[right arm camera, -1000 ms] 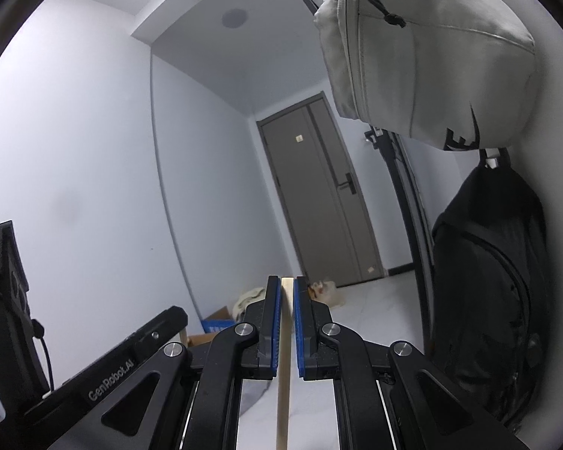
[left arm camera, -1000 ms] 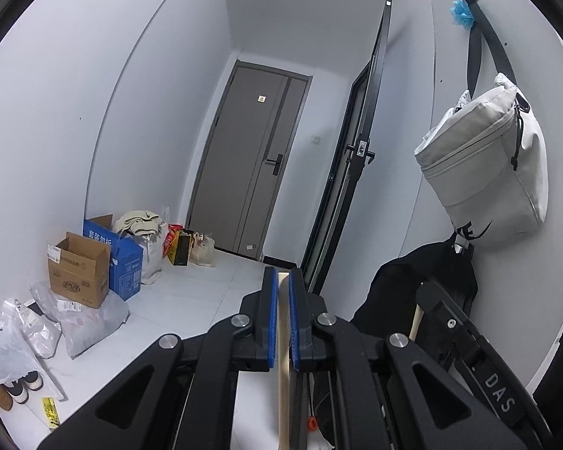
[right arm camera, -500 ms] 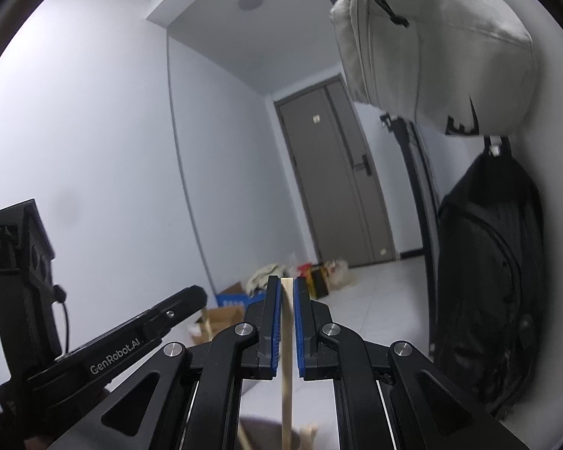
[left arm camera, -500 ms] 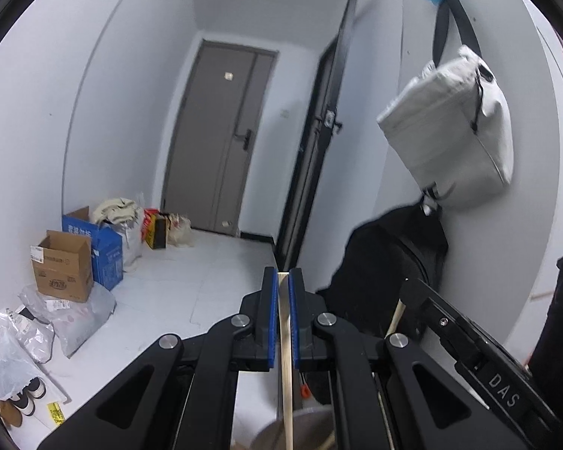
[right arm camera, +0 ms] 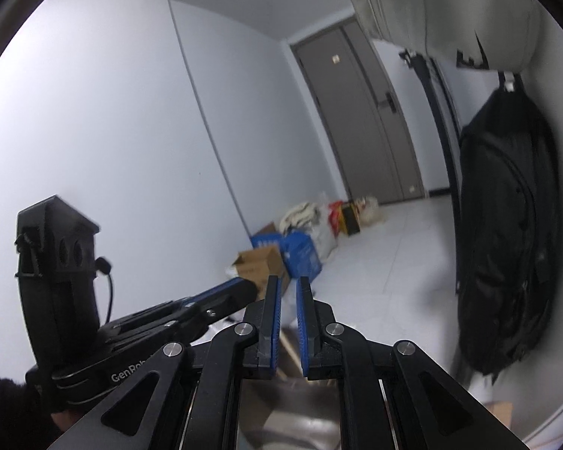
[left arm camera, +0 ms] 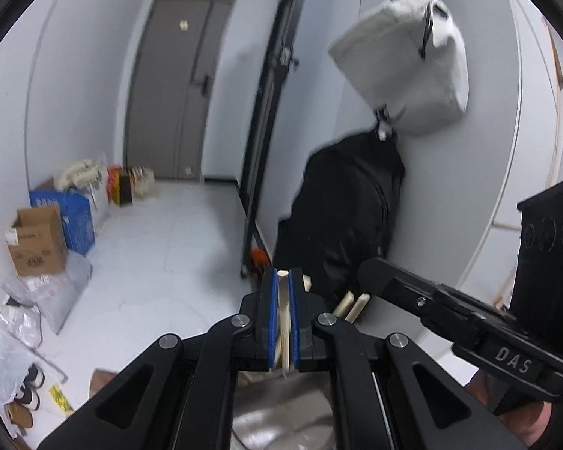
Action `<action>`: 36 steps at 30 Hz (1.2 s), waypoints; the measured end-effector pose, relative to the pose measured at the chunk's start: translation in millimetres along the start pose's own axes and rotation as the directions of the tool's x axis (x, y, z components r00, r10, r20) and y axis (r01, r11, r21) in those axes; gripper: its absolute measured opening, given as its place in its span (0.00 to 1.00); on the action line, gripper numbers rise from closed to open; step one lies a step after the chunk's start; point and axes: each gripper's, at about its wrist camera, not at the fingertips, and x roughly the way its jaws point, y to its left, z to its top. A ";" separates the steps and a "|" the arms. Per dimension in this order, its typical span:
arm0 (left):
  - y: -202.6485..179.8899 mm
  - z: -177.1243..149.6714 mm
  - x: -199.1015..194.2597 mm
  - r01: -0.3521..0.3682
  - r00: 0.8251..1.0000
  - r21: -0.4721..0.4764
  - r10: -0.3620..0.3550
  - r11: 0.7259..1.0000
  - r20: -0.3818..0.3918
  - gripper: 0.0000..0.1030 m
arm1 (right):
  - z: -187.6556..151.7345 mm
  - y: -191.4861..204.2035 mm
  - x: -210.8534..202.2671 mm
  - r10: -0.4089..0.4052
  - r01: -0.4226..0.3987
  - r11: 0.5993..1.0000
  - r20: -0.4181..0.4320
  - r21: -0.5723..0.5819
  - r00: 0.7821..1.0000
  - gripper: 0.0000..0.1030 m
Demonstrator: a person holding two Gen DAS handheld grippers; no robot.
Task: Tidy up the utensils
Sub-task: 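Open both grippers to drop the chopsticks into the holder, then lower both grippers toward the remaining chopsticks on the mat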
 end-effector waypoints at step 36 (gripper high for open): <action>-2.4 -78.9 -94.9 -0.279 0.957 -0.112 0.265 0.954 -0.118 0.79 | -81.7 39.5 -98.8 -0.076 0.086 0.994 -0.134 0.071 0.988 0.99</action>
